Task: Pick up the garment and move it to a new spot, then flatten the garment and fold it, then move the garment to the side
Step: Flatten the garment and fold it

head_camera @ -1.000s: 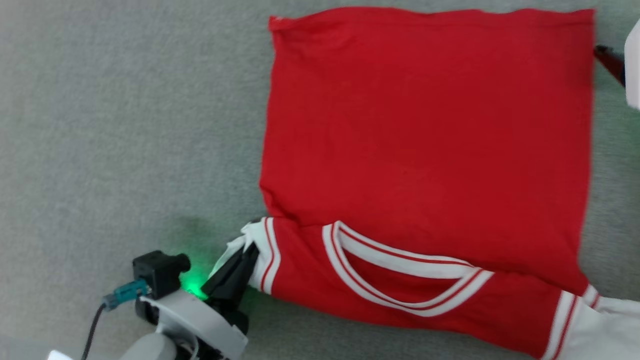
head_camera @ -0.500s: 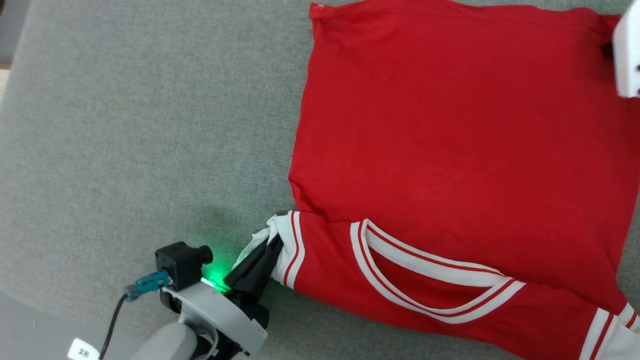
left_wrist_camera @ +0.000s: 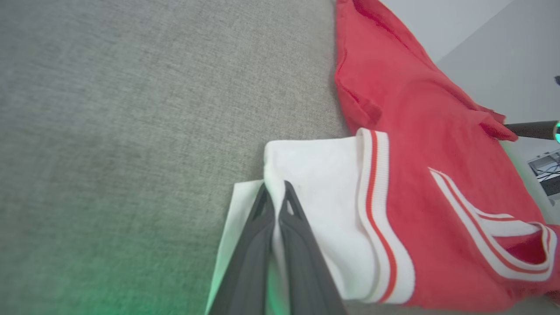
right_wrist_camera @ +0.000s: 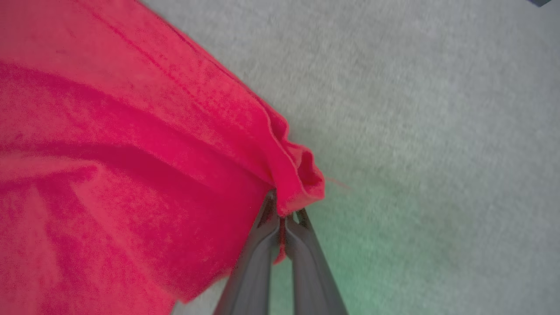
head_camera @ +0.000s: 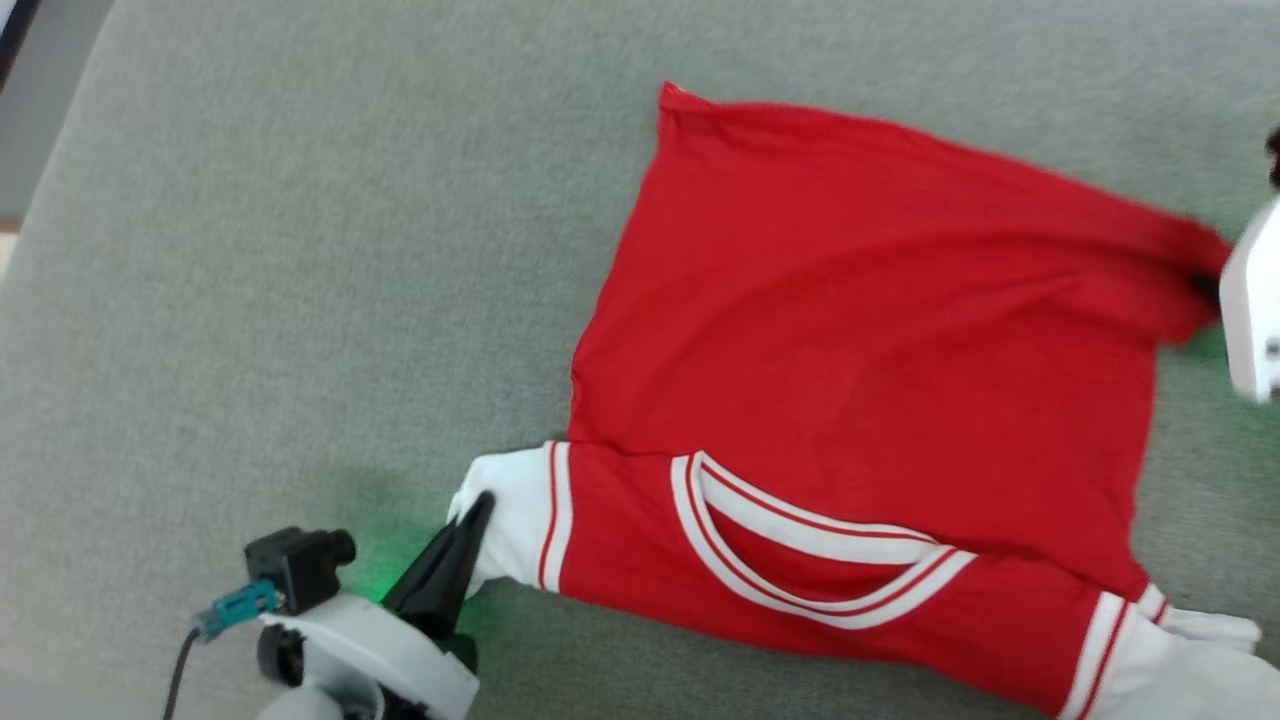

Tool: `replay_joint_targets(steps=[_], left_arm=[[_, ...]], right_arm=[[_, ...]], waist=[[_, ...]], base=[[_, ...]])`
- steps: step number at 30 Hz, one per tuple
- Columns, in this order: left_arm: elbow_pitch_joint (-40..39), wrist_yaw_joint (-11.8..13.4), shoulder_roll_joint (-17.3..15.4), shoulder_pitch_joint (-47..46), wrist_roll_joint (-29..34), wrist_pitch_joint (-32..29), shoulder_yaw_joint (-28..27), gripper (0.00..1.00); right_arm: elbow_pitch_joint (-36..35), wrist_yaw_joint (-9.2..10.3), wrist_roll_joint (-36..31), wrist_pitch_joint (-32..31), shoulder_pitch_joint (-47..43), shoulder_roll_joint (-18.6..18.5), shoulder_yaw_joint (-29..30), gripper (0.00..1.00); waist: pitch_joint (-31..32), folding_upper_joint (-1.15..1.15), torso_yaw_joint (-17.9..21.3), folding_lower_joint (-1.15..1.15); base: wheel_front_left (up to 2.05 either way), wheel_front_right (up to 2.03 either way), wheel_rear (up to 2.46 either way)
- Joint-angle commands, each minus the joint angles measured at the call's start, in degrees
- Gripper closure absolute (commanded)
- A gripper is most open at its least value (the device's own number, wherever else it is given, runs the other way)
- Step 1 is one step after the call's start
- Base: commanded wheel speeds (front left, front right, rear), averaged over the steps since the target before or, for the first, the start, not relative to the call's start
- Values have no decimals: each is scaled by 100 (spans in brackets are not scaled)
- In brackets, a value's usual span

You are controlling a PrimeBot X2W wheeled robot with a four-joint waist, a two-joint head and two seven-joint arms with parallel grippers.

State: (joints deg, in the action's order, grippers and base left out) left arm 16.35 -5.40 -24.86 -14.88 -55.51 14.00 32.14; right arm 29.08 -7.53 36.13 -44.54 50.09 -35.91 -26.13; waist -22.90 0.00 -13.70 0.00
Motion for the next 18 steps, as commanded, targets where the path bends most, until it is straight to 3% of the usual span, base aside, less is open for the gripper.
replay_joint_targets(steps=[1, 6, 10, 18], left_arm=[[33, 105, -96, 162, 24, 11, -53, 100], [-144, 275, -195, 244, 100, 39, -126, 100], [-137, 384, -221, 185, 133, -17, -125, 100], [-180, 505, -317, 139, 124, -66, -203, 100]], right_arm=[[-203, 7, 133, -9, -473, -129, -30, 100], [-1268, 8, 491, -74, -1699, -536, 351, 100], [-2054, 7, 566, -313, -2910, -656, 723, 100], [-3207, 7, 360, -719, -4972, -104, 1596, 100]], waist=[[436, 0, 349, 0], [704, 0, 580, 0], [845, 0, 805, 0], [880, 0, 1160, 0]], base=[[0, 0, 0], [0, 0, 0], [0, 0, 0], [0, 0, 0]])
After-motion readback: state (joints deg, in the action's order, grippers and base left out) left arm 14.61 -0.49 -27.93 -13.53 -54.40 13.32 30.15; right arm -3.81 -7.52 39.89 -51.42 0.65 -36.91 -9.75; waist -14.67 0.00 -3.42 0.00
